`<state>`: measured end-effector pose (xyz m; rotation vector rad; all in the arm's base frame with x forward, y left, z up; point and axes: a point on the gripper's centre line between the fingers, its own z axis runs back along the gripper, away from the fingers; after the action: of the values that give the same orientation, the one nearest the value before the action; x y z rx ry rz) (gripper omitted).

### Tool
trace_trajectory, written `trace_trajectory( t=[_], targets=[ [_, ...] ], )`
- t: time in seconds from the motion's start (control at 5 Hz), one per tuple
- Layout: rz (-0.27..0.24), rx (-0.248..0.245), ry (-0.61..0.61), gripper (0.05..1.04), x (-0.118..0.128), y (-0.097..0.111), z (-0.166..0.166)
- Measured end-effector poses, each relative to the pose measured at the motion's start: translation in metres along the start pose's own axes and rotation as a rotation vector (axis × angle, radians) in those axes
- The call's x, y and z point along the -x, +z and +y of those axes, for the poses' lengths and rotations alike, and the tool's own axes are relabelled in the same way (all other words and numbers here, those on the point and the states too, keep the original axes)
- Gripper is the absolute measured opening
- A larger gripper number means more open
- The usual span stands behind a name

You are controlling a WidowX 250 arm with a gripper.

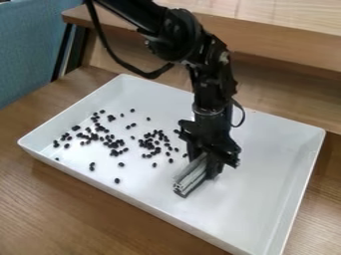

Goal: Sweep into pile

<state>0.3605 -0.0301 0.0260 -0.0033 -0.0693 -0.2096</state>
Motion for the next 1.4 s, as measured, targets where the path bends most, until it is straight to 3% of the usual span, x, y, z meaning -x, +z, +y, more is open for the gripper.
trace_trajectory(
  t=[0.2,0.8,1.4],
  targets=[
    [0.015,-0.025,-0.013,0.399,0.009,0.000,0.020],
    [-0.059,-0.054,0.027,0.399,0.017,-0.001,0.068],
    [-0.050,-0.105,0.098,0.399,0.034,0.002,0.122]
  ],
)
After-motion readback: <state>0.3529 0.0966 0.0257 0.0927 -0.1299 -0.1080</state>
